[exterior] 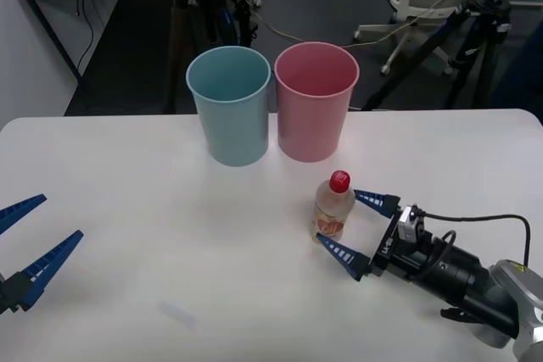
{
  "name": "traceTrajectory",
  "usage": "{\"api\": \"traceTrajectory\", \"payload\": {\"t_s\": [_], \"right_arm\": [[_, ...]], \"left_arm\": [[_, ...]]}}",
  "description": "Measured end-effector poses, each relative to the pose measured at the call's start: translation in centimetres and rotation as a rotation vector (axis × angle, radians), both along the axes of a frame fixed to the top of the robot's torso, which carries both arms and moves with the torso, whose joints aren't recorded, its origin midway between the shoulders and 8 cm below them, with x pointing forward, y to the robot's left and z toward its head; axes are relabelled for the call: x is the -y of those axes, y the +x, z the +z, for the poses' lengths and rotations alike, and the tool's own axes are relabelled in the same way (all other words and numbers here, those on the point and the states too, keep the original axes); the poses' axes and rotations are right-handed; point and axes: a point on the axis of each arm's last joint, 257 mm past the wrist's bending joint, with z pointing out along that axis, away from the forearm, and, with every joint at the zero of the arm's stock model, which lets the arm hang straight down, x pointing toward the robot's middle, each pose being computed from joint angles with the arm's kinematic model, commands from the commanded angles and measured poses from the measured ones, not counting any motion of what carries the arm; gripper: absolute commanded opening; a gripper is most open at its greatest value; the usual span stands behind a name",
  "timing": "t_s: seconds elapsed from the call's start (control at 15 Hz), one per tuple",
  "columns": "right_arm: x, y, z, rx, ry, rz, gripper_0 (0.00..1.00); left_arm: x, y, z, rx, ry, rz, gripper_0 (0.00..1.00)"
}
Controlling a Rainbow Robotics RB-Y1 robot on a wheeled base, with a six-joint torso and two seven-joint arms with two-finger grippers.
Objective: Grasp the object on the table and drop it into the matching bin: aluminum can to the light blue bin, PET bottle to the pink bin.
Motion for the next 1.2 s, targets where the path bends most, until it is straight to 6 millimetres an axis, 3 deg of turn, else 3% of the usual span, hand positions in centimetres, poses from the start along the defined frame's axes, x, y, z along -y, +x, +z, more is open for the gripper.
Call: {"api": "traceTrajectory", "payload": {"t_s": [0.6, 0.67, 0.73, 0.8, 1.2], "right_arm": [[-2.6, 2.5, 0.9, 0.001, 0.013, -0.036, 1.00], [-2.6, 2.6, 0.9, 0.003, 0.012, -0.037, 0.71], [-2.7, 2.6, 1.0, 0.006, 0.011, -0.037, 0.06], [-2.7, 2.6, 1.0, 0.006, 0.012, -0.036, 0.00], [-1.7, 2.8, 1.0, 0.003, 0.004, -0.045, 0.00]], "left_arm": [[0.0, 0.0, 0.0, 0.000, 0.000, 0.000, 1.00], [0.0, 0.0, 0.0, 0.000, 0.000, 0.000, 1.00], [0.0, 0.0, 0.0, 0.000, 0.000, 0.000, 1.00], [0.0, 0.0, 0.0, 0.000, 0.000, 0.000, 1.00], [0.0, 0.0, 0.0, 0.000, 0.000, 0.000, 1.00]]}}
